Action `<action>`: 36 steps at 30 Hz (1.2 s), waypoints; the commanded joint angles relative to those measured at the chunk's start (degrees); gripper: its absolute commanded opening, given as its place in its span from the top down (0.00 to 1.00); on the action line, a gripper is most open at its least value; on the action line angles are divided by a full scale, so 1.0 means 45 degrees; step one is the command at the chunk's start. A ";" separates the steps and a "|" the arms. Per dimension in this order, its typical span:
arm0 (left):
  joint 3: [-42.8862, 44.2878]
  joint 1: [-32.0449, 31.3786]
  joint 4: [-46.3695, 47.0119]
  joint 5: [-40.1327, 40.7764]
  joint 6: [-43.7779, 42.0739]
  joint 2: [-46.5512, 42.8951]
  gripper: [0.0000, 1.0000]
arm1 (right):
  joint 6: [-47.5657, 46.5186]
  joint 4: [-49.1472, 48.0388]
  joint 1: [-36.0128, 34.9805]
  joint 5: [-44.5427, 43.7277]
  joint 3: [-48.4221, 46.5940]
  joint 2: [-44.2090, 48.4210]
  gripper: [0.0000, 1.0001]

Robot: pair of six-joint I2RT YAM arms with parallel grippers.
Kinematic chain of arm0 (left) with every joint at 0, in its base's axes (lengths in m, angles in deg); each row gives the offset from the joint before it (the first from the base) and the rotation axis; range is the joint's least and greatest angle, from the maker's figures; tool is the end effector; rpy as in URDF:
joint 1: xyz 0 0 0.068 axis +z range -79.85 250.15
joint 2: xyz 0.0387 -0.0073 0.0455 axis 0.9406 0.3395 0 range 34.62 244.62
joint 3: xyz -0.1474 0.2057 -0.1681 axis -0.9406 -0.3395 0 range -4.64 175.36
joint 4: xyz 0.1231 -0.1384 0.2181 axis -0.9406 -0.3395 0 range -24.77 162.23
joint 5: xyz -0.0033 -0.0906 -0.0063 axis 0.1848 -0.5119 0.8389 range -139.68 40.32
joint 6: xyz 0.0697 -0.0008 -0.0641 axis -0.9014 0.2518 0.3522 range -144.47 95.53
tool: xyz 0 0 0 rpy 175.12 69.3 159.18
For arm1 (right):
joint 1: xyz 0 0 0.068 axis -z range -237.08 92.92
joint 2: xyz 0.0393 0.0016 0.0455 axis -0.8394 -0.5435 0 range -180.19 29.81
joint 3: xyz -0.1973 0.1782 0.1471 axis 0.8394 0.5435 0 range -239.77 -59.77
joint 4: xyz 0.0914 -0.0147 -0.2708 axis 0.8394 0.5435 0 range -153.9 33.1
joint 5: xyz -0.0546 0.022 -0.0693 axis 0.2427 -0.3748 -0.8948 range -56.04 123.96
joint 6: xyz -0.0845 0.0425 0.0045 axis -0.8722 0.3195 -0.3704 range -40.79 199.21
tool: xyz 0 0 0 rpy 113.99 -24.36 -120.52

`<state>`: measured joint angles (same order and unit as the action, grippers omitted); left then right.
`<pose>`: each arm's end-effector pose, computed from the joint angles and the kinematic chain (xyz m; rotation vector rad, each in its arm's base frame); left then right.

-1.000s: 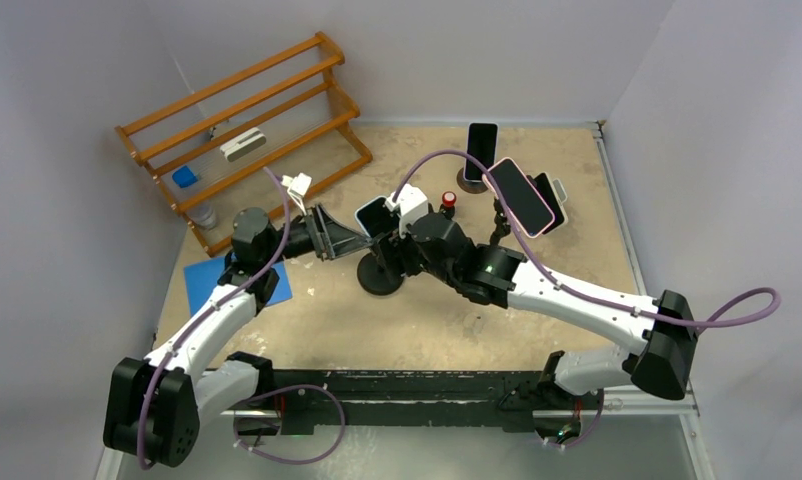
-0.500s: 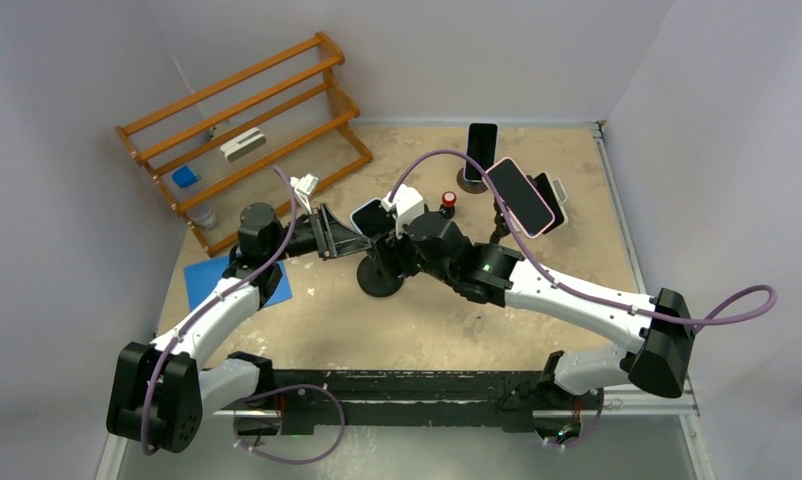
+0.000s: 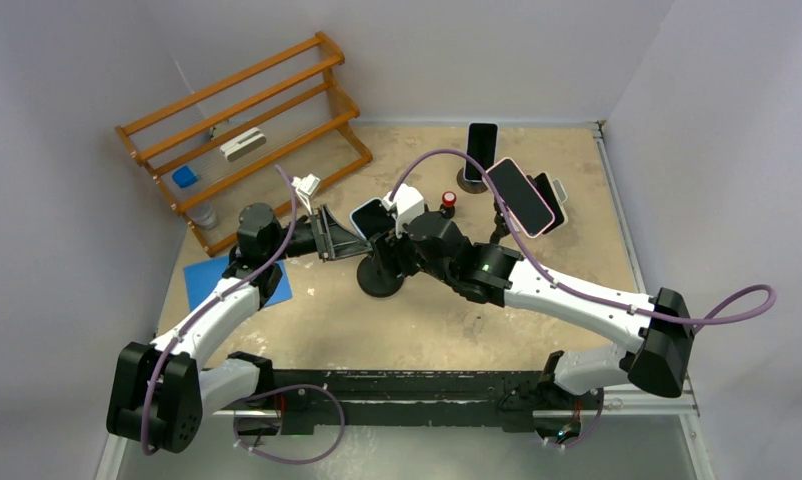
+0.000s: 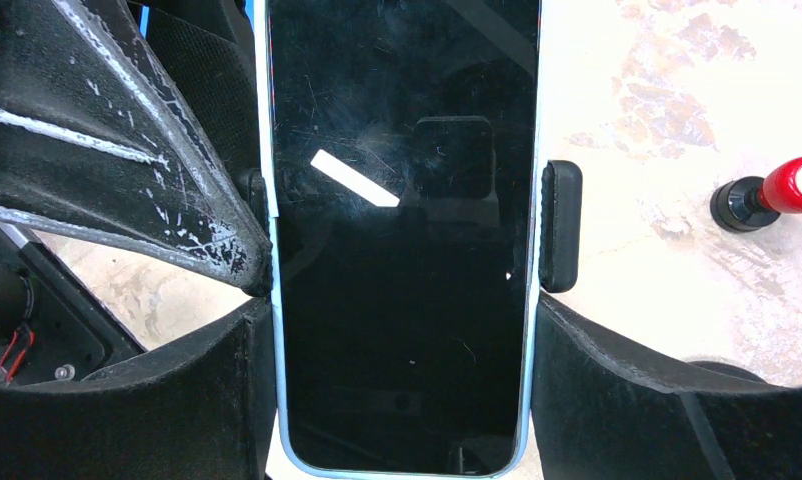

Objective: Remove the phone from the phone stand

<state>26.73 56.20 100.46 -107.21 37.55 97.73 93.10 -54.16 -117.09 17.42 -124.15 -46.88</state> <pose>0.2428 -0.1347 0.2785 0.1112 1.9459 -1.7519 0.2083 0.3120 0.3438 -0.5952 1.8910 0.5702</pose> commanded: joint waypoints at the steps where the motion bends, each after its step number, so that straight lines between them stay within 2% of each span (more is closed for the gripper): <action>1: 0.0081 -0.0036 0.0704 -0.0283 0.0107 -0.0197 0.62 | 0.0213 -0.1694 -0.0024 -0.0043 -0.0658 0.0205 1.00; 6: 0.0051 -0.0033 0.0692 -0.0210 0.0124 -0.0177 0.72 | 0.0216 -0.1751 -0.0024 0.0097 -0.0525 0.0324 1.00; 9: 0.0015 -0.0028 0.0690 -0.0120 0.0144 -0.0191 0.82 | 0.0215 -0.1754 -0.0023 0.0021 -0.0395 0.0496 1.00; 10: 0.0012 -0.0039 0.0698 -0.0109 0.0144 -0.0223 0.87 | 0.0170 -0.1754 -0.0024 -0.0061 -0.0358 0.0571 0.89; 11: 0.0029 -0.0033 0.0670 -0.0078 0.0144 -0.0234 0.90 | 0.0143 -0.1727 -0.0024 -0.0193 -0.0283 0.0651 0.74; 12: 0.0033 -0.0027 0.0662 -0.0052 0.0144 -0.0245 0.94 | 0.0134 -0.1706 -0.0024 -0.0369 -0.0208 0.0744 0.53; 13: 0.0023 -0.0046 0.0619 -0.0047 0.0144 -0.0255 0.97 | 0.0119 -0.1679 -0.0024 -0.0564 -0.0127 0.0824 0.41; 16: 0.0039 -0.0037 0.0503 0.0043 0.0180 -0.0263 1.00 | 0.0115 -0.1541 -0.0024 -0.0884 0.0034 0.0983 0.22; 17: 0.0039 -0.0038 0.0482 0.0056 0.0214 -0.0271 1.00 | 0.0087 -0.1483 -0.0024 -0.0931 0.0064 0.0986 0.12; 19: 0.0042 -0.0042 0.0475 0.0082 0.0286 -0.0293 1.00 | -0.0001 -0.1461 -0.0024 -0.1000 0.0149 0.0967 0.04; 21: 0.0039 -0.0040 0.0461 0.0077 0.0352 -0.0311 1.00 | -0.0110 -0.1512 -0.0024 -0.1038 0.0228 0.0948 0.01; 36: 0.0139 -0.0043 0.0206 0.0012 0.0309 -0.0417 1.00 | -0.0691 -0.1179 -0.0024 -0.0825 -0.0083 0.0327 0.01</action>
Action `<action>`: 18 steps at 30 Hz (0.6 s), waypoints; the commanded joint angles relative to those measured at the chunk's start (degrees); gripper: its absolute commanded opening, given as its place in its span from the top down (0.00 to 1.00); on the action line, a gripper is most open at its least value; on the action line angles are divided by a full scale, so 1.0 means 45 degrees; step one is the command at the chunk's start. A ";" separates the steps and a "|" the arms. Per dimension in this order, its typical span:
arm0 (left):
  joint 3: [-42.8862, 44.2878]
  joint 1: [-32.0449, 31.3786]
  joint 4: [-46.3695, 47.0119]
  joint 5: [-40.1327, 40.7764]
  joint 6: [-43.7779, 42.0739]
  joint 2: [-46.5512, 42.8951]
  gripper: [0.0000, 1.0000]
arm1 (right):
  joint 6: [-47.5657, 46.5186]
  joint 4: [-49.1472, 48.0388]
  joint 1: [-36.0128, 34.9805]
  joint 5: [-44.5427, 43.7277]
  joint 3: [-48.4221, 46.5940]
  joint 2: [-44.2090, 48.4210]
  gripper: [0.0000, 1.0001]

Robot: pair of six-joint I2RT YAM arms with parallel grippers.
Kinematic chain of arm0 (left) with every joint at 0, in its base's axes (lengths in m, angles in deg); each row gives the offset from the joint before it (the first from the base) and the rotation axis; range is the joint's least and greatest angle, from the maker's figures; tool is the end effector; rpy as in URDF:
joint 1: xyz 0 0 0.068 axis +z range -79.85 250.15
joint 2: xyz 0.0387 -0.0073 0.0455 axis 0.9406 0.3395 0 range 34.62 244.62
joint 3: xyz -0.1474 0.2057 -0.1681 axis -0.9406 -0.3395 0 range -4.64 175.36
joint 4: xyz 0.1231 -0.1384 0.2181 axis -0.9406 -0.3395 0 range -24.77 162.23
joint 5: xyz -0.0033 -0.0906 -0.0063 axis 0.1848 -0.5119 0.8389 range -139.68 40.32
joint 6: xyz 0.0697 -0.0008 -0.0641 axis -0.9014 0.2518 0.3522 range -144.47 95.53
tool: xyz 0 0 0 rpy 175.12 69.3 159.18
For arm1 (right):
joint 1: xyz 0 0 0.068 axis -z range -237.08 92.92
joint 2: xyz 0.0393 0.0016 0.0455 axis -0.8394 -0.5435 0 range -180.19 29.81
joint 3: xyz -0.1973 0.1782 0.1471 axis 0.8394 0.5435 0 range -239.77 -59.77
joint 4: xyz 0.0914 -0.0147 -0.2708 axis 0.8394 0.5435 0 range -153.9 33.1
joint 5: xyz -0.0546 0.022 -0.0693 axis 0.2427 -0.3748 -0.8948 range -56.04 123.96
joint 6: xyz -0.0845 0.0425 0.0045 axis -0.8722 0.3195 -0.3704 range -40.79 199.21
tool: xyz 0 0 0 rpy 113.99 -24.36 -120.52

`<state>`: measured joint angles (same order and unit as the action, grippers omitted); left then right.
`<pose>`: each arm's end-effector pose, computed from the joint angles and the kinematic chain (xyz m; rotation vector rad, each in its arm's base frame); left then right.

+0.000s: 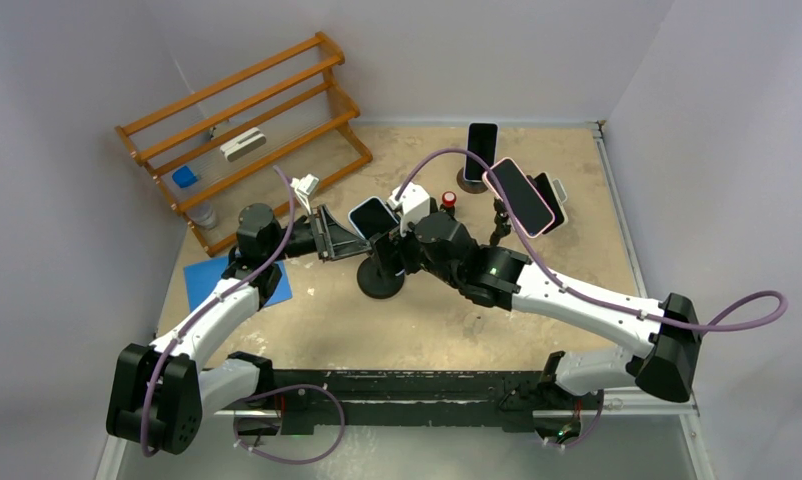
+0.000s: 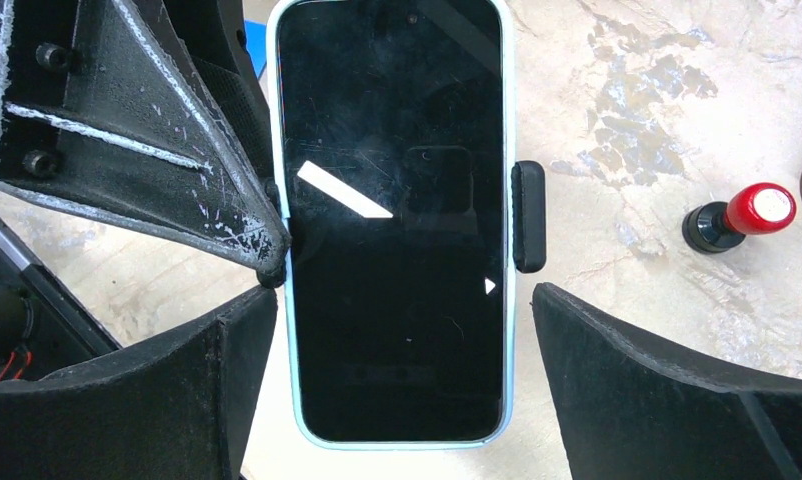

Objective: Remove the phone from the phone stand

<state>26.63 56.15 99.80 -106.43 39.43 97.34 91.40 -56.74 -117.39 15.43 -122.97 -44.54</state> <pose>0.2425 -0.1342 0.2780 0.0627 1.9608 -1.7646 0.2046 0.3038 0.3562 -0.5701 1.8253 0.5616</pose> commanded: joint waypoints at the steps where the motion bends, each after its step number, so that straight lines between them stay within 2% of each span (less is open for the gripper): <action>1: 0.0169 -0.0034 0.0352 -0.0196 -0.0100 -0.0310 1.00 | -0.0326 -0.0569 0.0044 -0.0352 -0.0367 -0.0255 0.01; 9: 0.0164 -0.0029 0.0323 -0.0316 -0.0127 -0.0305 1.00 | -0.0338 -0.0622 0.0044 -0.0318 -0.0355 -0.0490 0.02; 12: 0.0143 -0.0030 0.0280 -0.0363 -0.0166 -0.0321 1.00 | -0.0288 -0.0672 0.0044 -0.0064 -0.0321 -0.0468 0.07; 14: 0.0129 -0.0032 0.0281 -0.0396 -0.0191 -0.0319 1.00 | -0.0302 -0.0648 0.0044 0.0012 -0.0288 -0.0504 0.16; 18: 0.0086 -0.0018 0.0259 -0.0526 -0.0282 -0.0343 1.00 | -0.0337 -0.0710 0.0073 -0.0321 -0.0116 -0.0463 0.52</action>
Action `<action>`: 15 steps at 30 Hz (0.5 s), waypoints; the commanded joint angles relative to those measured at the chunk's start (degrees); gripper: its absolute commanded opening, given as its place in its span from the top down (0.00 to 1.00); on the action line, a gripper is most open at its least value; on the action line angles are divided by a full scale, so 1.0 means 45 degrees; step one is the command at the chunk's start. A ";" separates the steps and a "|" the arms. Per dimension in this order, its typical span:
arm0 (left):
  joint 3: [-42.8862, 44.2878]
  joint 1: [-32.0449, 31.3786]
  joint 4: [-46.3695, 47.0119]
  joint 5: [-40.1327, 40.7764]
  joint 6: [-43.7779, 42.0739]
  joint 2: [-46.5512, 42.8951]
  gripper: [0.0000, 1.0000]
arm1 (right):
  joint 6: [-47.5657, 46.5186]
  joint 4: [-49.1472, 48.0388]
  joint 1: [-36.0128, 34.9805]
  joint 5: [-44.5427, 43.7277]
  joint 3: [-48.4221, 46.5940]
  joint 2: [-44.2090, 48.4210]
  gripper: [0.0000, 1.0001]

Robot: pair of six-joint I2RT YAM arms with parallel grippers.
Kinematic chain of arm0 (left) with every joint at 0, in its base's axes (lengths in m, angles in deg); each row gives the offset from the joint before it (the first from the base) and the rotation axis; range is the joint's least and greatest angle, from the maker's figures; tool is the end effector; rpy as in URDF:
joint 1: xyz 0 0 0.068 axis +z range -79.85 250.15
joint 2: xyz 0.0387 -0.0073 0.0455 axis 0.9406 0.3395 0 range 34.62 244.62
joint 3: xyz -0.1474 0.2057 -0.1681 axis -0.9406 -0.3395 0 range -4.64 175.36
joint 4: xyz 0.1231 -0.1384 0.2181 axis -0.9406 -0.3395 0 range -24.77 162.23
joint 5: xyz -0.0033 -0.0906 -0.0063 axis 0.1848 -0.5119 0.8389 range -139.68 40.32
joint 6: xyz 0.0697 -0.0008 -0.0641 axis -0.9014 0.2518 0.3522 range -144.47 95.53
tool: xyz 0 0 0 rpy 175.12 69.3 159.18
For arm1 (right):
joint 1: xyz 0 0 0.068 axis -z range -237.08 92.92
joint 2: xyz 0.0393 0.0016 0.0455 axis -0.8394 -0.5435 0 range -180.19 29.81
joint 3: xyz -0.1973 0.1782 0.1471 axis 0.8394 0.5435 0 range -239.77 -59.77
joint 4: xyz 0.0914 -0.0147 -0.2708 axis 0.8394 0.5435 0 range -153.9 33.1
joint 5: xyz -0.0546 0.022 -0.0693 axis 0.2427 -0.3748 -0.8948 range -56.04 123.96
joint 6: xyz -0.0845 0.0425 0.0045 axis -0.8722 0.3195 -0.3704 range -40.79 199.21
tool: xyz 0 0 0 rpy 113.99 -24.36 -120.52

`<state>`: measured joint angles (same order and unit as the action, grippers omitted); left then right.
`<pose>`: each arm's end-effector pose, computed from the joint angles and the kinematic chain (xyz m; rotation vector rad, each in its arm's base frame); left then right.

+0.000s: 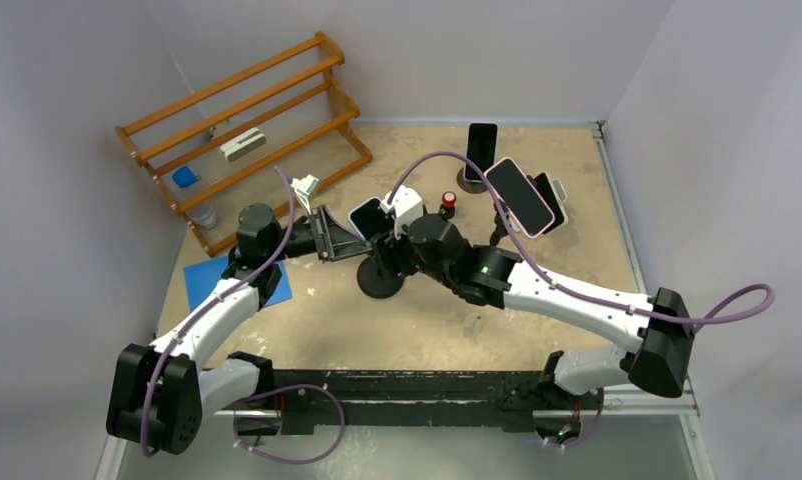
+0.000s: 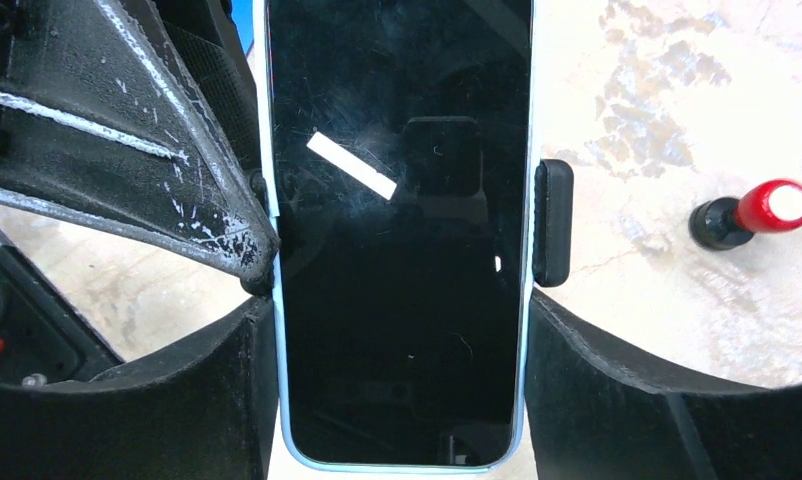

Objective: Remove the phone from the phone stand

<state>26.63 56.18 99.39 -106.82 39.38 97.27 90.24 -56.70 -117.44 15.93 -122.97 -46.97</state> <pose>0.2417 -0.1342 0.2775 0.0649 1.9674 -1.7692 0.2087 0.3131 0.3412 -0.6167 1.8515 0.5313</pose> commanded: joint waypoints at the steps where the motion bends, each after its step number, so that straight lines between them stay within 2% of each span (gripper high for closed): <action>1: 0.0074 -0.0019 0.0379 -0.0503 -0.0299 -0.0329 1.00 | -0.0054 -0.0697 0.0084 -0.0547 -0.0082 0.0096 0.60; 3: 0.0011 -0.0019 0.0672 -0.0668 -0.0341 -0.0330 1.00 | 0.0054 -0.0617 0.0189 -0.0730 0.0031 0.0206 0.76; 5: -0.0229 0.0017 0.1206 -0.0750 -0.0262 -0.0357 1.00 | 0.0255 -0.0660 0.0404 -0.0616 0.0270 0.0445 1.00; 13: -0.2194 0.0040 0.5131 0.0138 0.1187 -0.0676 1.00 | 0.1047 -0.1198 0.0776 0.0541 0.1379 0.0993 1.00; 15: -0.2348 0.0040 0.5557 0.0188 0.1277 -0.0743 1.00 | 0.1177 -0.1308 0.0776 0.0619 0.1490 0.1023 1.00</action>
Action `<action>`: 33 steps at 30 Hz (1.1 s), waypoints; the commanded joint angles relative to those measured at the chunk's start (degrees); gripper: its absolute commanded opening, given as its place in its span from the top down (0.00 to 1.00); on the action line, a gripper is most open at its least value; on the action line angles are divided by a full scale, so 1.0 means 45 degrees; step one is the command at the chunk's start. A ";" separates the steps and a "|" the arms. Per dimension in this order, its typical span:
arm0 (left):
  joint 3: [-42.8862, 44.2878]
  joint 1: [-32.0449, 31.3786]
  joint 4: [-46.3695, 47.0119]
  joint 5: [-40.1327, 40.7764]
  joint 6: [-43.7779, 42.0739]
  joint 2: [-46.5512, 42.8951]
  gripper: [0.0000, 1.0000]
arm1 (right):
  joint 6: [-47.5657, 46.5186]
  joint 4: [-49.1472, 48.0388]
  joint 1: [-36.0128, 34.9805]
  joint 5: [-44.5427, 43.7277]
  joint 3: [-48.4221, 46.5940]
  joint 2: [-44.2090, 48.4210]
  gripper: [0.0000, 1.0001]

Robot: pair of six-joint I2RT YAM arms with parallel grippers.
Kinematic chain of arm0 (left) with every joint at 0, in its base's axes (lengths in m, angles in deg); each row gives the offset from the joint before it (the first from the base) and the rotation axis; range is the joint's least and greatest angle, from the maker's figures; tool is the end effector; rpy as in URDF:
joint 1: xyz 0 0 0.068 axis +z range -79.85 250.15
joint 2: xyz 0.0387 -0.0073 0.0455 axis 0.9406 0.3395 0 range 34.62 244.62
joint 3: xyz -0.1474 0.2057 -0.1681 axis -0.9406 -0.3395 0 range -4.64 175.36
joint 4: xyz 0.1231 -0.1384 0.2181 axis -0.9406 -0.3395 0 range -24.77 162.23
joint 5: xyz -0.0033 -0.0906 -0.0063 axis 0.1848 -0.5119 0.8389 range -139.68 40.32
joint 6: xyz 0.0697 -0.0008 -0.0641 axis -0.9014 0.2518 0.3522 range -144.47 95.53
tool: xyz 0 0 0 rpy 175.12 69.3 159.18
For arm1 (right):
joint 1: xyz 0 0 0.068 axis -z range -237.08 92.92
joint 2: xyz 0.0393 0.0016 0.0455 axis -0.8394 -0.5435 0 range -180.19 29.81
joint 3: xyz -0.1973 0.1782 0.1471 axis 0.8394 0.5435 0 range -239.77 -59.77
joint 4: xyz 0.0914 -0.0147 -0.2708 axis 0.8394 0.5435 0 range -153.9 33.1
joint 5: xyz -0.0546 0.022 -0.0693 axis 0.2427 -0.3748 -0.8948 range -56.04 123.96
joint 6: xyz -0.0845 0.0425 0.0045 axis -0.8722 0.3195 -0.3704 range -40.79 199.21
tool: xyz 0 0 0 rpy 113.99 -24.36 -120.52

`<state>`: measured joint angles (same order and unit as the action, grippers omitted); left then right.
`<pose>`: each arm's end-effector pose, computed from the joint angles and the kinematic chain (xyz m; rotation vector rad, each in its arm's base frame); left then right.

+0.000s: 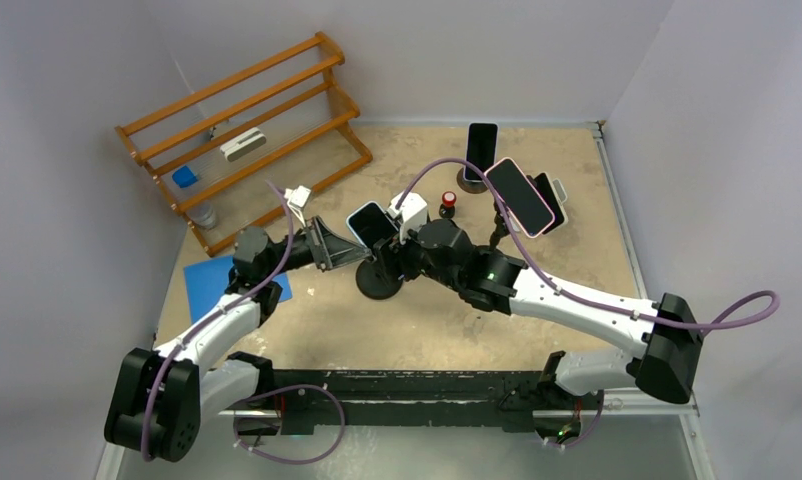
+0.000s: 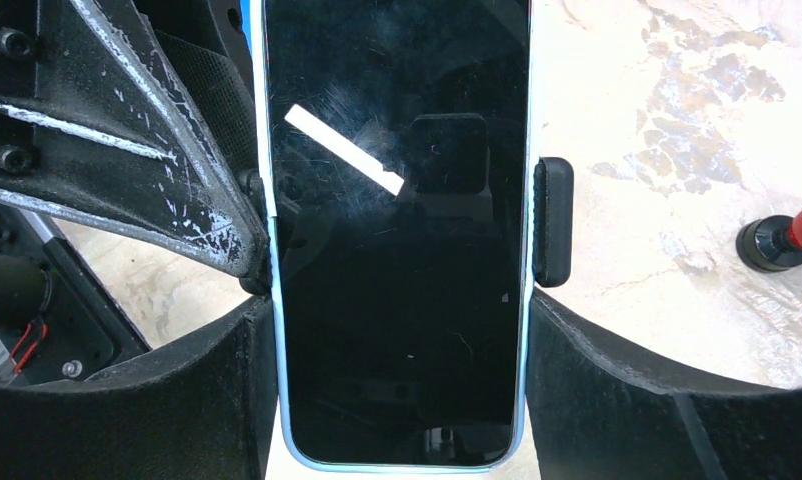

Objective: Remove the phone from the phone stand

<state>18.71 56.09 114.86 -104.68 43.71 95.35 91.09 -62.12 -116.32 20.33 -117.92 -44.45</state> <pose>0.2254 -0.1287 0.2660 0.0849 1.8353 -1.7762 0.2049 0.3047 0.3325 -0.6168 1.8210 0.6249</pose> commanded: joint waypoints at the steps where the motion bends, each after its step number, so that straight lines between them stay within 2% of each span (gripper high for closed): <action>1: -0.0594 0.0059 0.2119 -0.0252 0.0261 -0.0381 1.00 | 0.1034 -0.0130 0.0528 -0.0351 0.0396 0.0491 1.00; 15: -0.1251 0.0059 0.2645 0.0089 0.0215 -0.0623 1.00 | 0.1554 -0.0340 0.0625 -0.0061 0.0564 0.0724 1.00; 22: -0.0762 0.0059 0.1772 -0.0189 -0.0031 -0.0417 1.00 | 0.0987 -0.0518 0.0593 -0.0568 0.0170 0.0388 1.00; 23: -0.0586 0.0059 0.1524 -0.0256 -0.0044 -0.0393 0.94 | 0.0921 -0.0487 0.0546 -0.0590 0.0051 0.0357 1.00; 26: -0.0155 0.0059 0.0729 -0.0299 -0.0044 -0.0515 0.65 | 0.0736 -0.0417 0.0400 -0.0745 -0.0414 0.0188 1.00; 28: 0.0168 0.0059 -0.0143 -0.0160 -0.0237 -0.0719 0.51 | 0.0650 0.0044 0.0258 -0.0895 -0.0743 0.0039 1.00; 31: 0.0713 0.0059 -0.1688 0.0240 -0.0724 -0.1127 0.37 | 0.0585 0.0276 0.0022 -0.1197 -0.1098 -0.0117 1.00; 33: 0.1025 0.0040 -0.2570 0.0491 -0.1018 -0.1324 0.32 | 0.0543 0.0461 -0.0153 -0.1383 -0.1292 -0.0207 1.00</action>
<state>18.52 56.02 111.41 -103.50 43.16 92.20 93.76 -61.16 -115.82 19.02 -119.43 -45.02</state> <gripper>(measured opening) 0.637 0.761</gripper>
